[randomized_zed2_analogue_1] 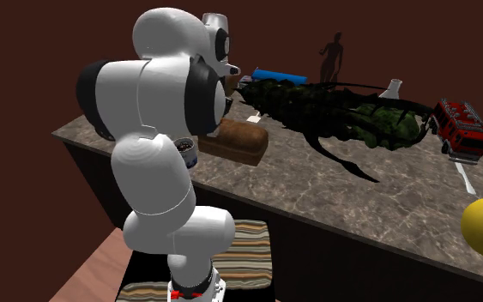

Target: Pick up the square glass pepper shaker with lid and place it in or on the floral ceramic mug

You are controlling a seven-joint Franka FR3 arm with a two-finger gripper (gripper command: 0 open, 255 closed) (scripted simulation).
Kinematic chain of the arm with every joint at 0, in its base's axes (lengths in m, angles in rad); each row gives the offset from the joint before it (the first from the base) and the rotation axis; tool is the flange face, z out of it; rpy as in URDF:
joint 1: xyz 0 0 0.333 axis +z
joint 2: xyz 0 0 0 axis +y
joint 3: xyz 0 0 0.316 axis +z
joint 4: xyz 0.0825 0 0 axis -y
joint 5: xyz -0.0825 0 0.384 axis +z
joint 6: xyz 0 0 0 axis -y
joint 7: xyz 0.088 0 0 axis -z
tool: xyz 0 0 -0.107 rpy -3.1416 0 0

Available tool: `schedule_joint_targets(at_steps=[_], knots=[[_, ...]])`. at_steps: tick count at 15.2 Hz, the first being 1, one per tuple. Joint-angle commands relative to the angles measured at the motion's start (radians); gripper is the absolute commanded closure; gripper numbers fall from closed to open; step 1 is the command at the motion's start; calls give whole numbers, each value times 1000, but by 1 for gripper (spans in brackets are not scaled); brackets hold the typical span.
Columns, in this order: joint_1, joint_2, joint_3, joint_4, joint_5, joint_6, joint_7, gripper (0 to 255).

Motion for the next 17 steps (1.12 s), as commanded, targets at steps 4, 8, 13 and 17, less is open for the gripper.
schedule_joint_targets(at_steps=[4, 8, 13, 17], knots=[[53, 23, 67, 36, 36, -7, 113, 255], [97, 62, 118, 85, 61, -10, 203, 255], [122, 94, 147, 84, 73, 27, 251, 255], [122, 101, 148, 39, 74, 80, 247, 255]])
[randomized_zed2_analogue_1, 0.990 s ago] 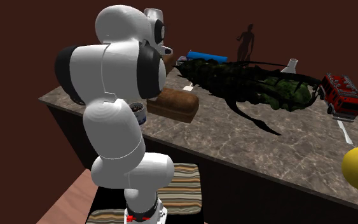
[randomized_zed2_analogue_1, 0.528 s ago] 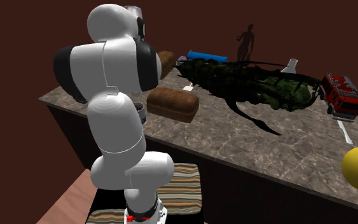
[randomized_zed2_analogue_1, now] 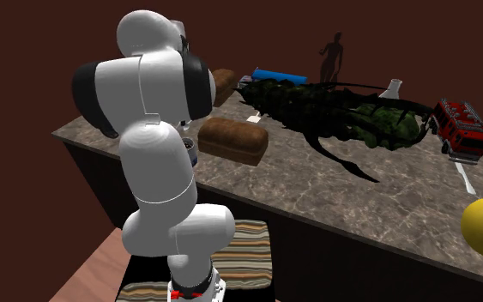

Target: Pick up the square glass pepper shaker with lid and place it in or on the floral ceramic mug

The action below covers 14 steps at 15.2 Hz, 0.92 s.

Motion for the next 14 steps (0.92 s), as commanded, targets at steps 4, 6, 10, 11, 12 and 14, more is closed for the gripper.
schedule_joint_targets(at_steps=[4, 6, 10, 11, 12, 14], knots=[[1, 19, 2, -44, 1, 63, -3, 255], [2, 25, 2, -63, 1, 89, -5, 255], [2, 33, 3, -83, 1, 116, -7, 255], [2, 33, 3, -83, 1, 116, -7, 255], [2, 33, 2, -83, 1, 116, -7, 255], [2, 33, 2, -83, 1, 116, -7, 255]])
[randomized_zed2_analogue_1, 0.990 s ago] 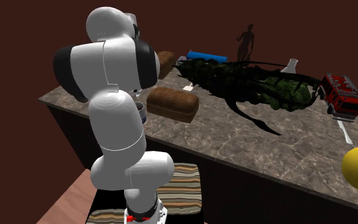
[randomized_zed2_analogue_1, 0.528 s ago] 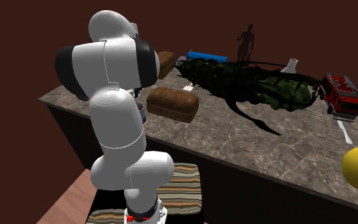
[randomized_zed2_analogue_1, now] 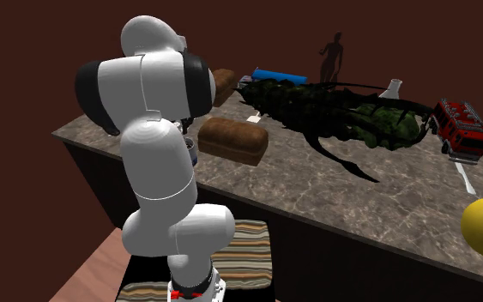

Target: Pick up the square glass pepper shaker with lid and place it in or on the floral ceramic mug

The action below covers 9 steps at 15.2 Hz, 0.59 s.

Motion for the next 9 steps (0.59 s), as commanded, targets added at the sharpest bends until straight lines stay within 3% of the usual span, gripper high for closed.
schedule_joint_targets(at_steps=[1, 2, 3, 8, 9], knots=[[1, 4, 1, -5, 0, -2, 0, 255], [1, 4, 1, -5, 0, -2, 0, 255], [0, 3, 0, -7, 0, 0, 0, 0], [1, 4, 1, -5, 0, -2, 0, 0], [-1, 2, -1, 27, -2, -35, 1, 0]])
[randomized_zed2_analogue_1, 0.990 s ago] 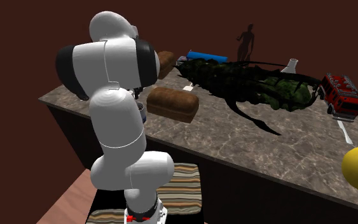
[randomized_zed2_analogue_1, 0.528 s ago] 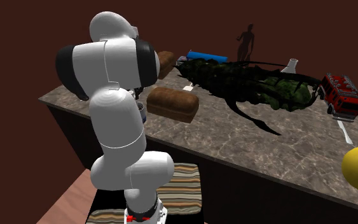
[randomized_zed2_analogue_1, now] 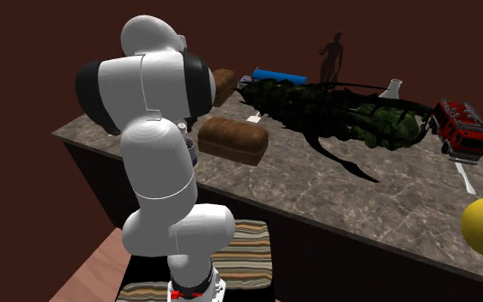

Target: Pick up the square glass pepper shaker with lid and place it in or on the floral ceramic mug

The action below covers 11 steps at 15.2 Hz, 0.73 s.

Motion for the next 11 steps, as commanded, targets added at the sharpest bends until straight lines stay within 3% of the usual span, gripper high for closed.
schedule_joint_targets(at_steps=[1, 3, 11], knots=[[-3, -3, -3, 48, -2, -52, 0, 0], [-5, 0, -5, 111, -5, -112, 2, 0], [-5, 0, -5, 111, -5, -112, 2, 0]])
